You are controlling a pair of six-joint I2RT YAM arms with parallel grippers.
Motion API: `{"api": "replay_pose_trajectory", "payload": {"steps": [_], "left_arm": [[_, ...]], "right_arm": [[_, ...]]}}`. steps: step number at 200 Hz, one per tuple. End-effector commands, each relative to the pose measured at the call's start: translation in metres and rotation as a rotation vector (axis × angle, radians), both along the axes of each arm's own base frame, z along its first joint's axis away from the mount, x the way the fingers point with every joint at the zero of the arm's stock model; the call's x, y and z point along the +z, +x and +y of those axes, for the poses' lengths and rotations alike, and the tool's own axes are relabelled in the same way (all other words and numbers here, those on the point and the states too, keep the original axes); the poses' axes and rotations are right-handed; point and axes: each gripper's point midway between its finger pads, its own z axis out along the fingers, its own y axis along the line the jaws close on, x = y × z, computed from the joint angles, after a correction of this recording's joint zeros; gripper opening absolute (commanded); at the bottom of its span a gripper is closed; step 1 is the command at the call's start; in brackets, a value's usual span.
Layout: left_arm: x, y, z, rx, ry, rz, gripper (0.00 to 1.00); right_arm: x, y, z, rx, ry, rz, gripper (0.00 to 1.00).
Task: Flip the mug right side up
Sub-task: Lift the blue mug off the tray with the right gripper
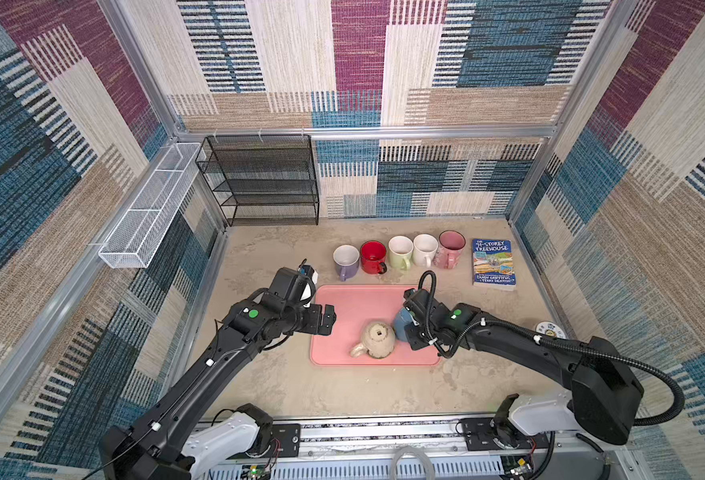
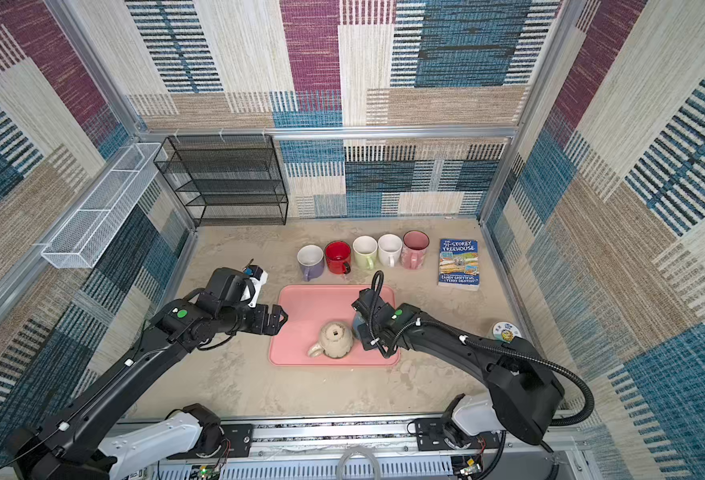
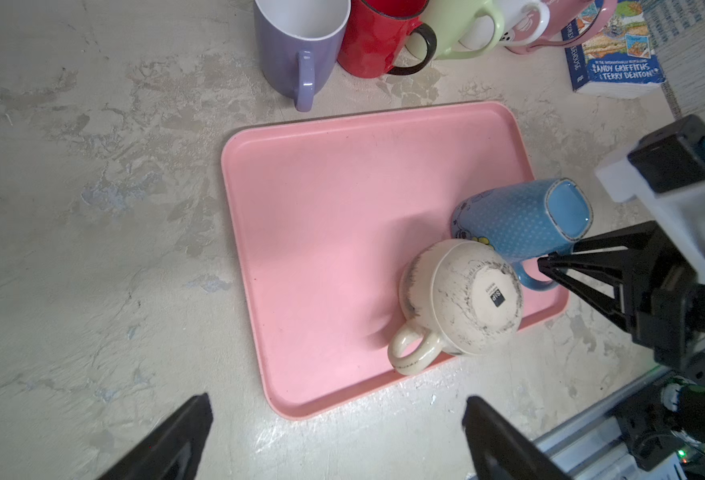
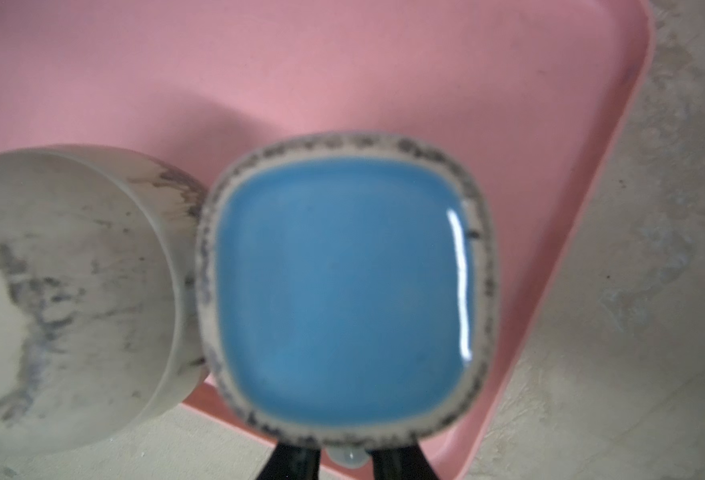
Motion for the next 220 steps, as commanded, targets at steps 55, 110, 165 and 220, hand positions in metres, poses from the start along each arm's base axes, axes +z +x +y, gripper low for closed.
{"api": "replay_pose_trajectory", "payload": {"steps": [55, 110, 165, 220], "left_arm": [[-0.003, 0.001, -0.004, -0.021, -0.012, 0.011, 0.99], [-0.008, 0.003, -0.007, -0.029, -0.022, 0.035, 0.99], [0.000, 0.009, -0.018, -0.047, -0.144, 0.017, 0.99], [0.012, 0.020, -0.021, -0.027, -0.236, -0.009, 0.99]], "right_arm": [[0.009, 0.016, 0.011, 0.021, 0.009, -0.050, 0.00], [0.022, 0.024, 0.027, 0.033, 0.087, -0.087, 0.00], [0.039, 0.036, 0.038, 0.035, 0.181, -0.128, 0.00], [0.057, 0.051, 0.038, 0.042, 0.221, -0.169, 0.00]]}}
